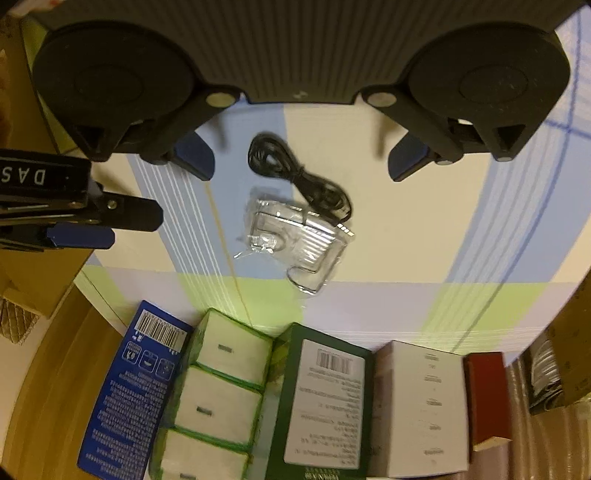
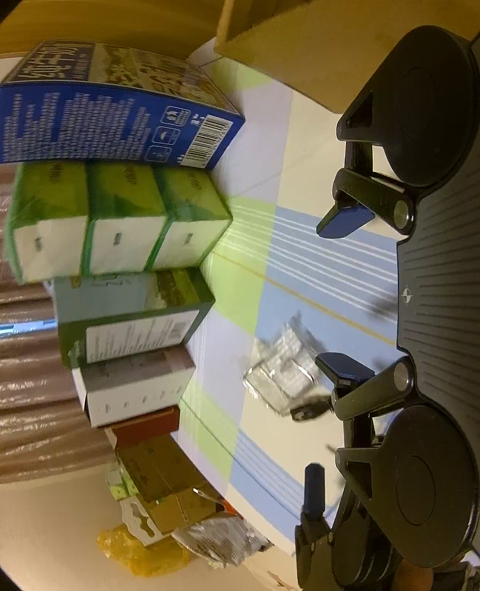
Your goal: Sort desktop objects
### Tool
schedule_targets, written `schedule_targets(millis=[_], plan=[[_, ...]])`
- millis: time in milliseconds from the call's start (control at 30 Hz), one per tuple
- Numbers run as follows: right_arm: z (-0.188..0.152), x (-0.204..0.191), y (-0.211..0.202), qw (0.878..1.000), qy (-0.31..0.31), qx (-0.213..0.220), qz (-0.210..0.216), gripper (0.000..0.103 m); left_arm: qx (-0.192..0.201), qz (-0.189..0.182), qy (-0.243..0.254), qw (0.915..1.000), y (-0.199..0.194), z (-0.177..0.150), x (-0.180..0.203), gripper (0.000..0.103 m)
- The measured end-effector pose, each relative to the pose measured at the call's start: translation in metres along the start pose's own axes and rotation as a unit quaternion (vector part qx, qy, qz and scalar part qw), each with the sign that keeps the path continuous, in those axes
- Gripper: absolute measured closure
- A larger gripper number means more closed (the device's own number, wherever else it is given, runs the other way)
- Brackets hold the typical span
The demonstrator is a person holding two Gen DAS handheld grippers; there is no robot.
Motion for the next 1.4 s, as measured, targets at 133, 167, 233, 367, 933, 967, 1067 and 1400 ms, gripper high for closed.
schedule_targets(millis=[133,167,233,367,933,967,1067,1400], plan=[[0.001,0.002,0.012,1.000,0.004,-0.004,-0.002,0.036,-0.011,0.010,0.024,0.9996,0.020,-0.003,-0.001,0.033],[0.000,0.000,0.014,1.000,-0.001,-0.006,0.001,0.036,-0.006,0.018,0.036,0.9992,0.019,-0.003,-0.001,0.038],[-0.002,-0.008,0.019,1.000,-0.013,-0.007,0.012,0.036,-0.003,0.020,0.043,0.9989,0.016,-0.006,-0.006,0.050],[-0.004,-0.034,0.031,0.997,-0.058,-0.004,0.046,0.036,-0.003,0.034,0.053,0.9980,0.005,-0.009,-0.028,0.082],[-0.020,-0.076,0.070,0.980,-0.196,0.001,0.036,0.073,0.003,0.020,0.079,0.9967,-0.012,-0.013,-0.061,0.086],[-0.022,-0.075,0.065,0.982,-0.188,-0.001,0.030,0.075,0.002,0.020,0.077,0.9968,-0.014,-0.014,-0.060,0.086],[-0.032,-0.070,0.044,0.988,-0.153,-0.007,0.012,0.076,-0.004,0.023,0.081,0.9964,-0.021,-0.022,-0.053,0.086],[-0.141,-0.052,-0.084,0.997,-0.060,-0.024,-0.051,0.076,-0.020,0.011,0.099,0.9948,-0.087,-0.094,0.005,0.093]])
Point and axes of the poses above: each gripper's, at about its wrist camera, not at the fingertips, and y roughly the way its jaws point, x to its right, z to its top, the point moved 10 cm from there along y, roughly the way its jaws point, and after that the axes turned 5 degrees about y, right-handed, at the moved point
